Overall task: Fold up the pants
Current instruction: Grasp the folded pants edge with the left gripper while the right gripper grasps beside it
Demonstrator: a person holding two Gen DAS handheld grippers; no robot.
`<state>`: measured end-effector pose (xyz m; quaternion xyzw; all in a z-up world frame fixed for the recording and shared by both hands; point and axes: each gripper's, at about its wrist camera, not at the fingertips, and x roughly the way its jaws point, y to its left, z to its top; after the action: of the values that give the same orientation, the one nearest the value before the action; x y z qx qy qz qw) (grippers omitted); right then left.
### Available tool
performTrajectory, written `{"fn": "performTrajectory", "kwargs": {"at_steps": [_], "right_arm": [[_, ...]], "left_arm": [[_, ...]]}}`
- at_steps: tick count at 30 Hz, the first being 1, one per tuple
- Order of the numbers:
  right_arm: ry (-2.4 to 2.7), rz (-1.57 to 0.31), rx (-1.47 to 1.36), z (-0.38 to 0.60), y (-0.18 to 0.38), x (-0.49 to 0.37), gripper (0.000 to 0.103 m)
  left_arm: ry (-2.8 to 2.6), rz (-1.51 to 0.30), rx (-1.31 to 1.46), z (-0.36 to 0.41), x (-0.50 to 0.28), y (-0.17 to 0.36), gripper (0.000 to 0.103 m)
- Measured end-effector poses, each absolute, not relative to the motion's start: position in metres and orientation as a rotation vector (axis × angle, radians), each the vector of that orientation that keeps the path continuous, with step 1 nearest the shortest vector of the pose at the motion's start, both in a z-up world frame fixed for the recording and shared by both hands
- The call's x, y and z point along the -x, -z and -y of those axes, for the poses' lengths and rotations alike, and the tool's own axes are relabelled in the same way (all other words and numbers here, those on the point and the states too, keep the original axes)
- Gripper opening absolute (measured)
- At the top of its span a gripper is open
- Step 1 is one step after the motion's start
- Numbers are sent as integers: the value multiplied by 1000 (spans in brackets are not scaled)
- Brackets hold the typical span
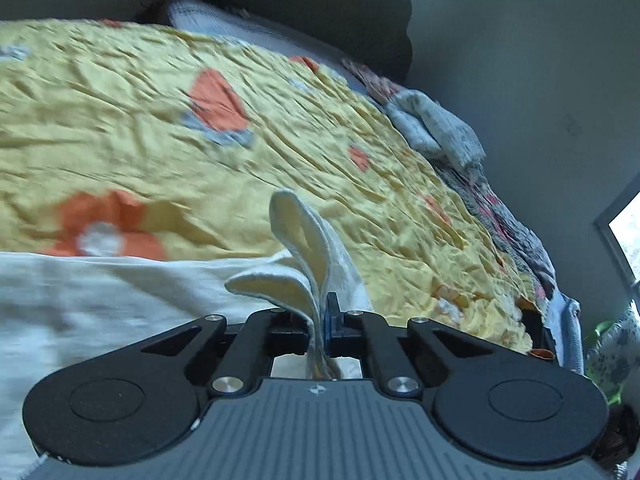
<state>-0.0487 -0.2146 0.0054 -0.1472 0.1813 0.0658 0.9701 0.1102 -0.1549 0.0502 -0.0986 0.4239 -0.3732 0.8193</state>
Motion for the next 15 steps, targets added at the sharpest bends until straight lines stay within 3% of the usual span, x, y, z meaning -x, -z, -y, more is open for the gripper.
{"fn": "performTrajectory", "kwargs": {"at_steps": [4,7,10,15], "right_arm": [[-298,-377,199,171,-10,43,21],[-377,-447,171,145,0,31,22],[-388,-528,188,123,8,23,25],[-381,-505,177,128,1,33,32]], "left_arm": [[675,-847,141,93,-108,-56,8],[579,-927,147,58,-120,-31,8],[544,-999,206,35,-131,-6,8],[576,-995,274,22,-133,-5,8]]}}
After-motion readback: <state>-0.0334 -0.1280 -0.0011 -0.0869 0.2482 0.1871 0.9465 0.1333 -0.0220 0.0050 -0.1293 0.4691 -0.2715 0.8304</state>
